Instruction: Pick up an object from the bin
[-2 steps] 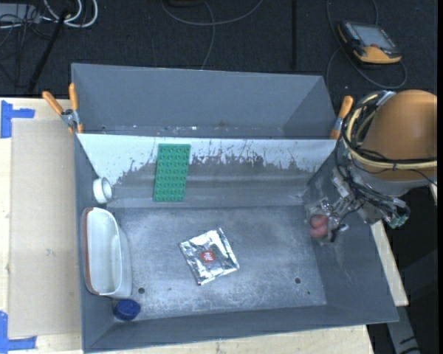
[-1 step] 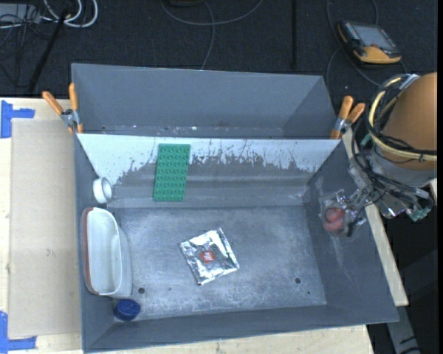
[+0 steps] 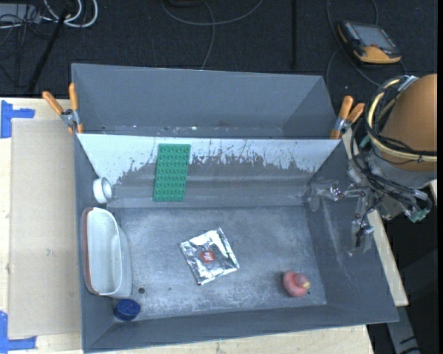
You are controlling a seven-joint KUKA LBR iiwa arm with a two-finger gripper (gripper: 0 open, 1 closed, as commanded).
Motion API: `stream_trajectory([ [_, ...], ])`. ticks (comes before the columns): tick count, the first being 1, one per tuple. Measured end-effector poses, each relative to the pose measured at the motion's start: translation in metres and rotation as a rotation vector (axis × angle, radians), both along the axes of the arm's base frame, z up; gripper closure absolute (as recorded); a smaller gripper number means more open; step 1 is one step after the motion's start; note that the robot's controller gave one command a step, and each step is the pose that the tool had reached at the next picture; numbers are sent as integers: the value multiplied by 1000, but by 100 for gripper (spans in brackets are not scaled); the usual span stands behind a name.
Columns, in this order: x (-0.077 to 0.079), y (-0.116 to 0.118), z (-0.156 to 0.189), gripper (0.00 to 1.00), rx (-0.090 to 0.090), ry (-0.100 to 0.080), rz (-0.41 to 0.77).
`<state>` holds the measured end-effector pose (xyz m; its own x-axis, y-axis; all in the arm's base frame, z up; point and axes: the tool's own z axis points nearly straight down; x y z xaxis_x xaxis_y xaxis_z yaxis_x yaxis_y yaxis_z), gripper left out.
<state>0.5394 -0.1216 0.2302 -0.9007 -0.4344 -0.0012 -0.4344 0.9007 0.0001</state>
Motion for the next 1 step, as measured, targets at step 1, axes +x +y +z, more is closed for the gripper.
stream_trajectory([
  [1, -44, 125, -60, 0, 4, 8, -18],
])
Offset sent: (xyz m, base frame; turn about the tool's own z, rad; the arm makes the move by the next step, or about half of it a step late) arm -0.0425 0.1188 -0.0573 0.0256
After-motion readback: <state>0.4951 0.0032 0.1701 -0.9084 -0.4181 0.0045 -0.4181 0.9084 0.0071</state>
